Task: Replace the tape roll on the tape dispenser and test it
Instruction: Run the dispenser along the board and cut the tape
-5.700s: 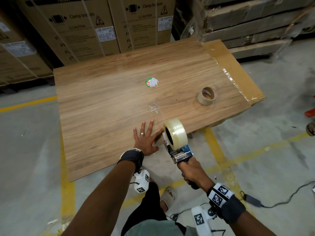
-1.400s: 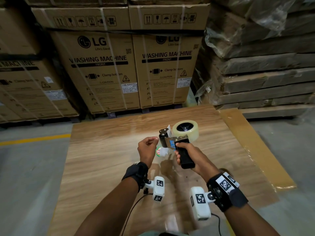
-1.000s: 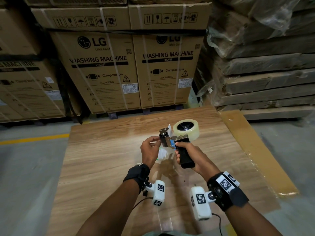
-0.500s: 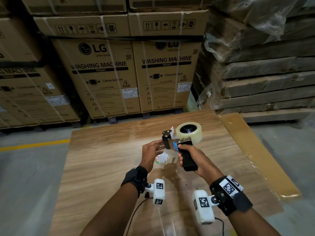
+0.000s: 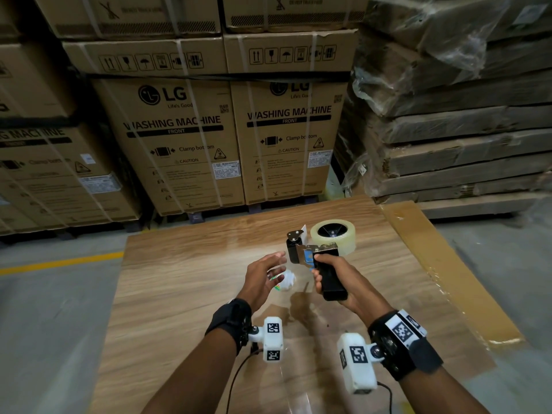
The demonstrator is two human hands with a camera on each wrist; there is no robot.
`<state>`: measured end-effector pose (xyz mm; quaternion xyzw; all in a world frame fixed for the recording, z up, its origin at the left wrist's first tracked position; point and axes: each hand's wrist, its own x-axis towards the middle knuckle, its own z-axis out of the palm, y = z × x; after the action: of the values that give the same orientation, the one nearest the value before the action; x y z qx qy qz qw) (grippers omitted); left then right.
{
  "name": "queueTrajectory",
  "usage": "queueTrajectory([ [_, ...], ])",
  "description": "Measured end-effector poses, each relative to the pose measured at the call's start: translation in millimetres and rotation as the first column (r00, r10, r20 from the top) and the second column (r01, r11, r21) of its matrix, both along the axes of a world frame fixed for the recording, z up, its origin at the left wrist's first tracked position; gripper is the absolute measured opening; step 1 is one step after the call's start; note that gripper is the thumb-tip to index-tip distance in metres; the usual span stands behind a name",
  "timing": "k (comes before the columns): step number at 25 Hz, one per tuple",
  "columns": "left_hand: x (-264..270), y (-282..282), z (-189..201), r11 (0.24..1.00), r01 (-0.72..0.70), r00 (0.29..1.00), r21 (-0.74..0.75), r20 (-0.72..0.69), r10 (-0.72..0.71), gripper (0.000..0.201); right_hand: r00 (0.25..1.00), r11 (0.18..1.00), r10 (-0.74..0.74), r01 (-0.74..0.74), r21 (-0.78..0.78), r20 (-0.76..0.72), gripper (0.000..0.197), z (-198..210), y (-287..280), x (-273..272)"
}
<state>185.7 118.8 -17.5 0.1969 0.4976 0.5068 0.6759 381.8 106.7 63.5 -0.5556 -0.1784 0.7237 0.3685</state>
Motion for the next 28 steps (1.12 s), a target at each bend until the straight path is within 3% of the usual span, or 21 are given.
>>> queueTrajectory([
  [5, 3.5, -6.3, -4.3, 0.999, 0.018, 0.999, 0.05, -0.039, -0.016, 0.019, 1.0, 1.0, -0.004, 0.004, -0.015, -0.019, 0.027, 3.2, -4.8, -0.5],
  [10, 6.4, -9.5, -6.0, 0.993, -0.051, 0.997, 0.111, -0.055, 0.057, 0.009, 0.999, 1.0, -0.014, 0.013, -0.024, -0.037, 0.032, 6.9, -9.5, 2.0],
  [20, 7.3, -4.7, -6.3, 0.98, -0.12, 0.991, 0.158, -0.044, 0.129, 0.011, 0.991, 0.999, -0.003, -0.003, -0.043, -0.134, 0.024, 19.2, -13.3, 7.9],
  [28, 9.4, 11.0, -3.3, 0.952, -0.103, 0.941, 0.289, -0.282, 0.187, 0.012, 0.981, 0.992, 0.008, -0.032, -0.12, -0.196, 0.025, 20.7, -15.2, 8.3],
])
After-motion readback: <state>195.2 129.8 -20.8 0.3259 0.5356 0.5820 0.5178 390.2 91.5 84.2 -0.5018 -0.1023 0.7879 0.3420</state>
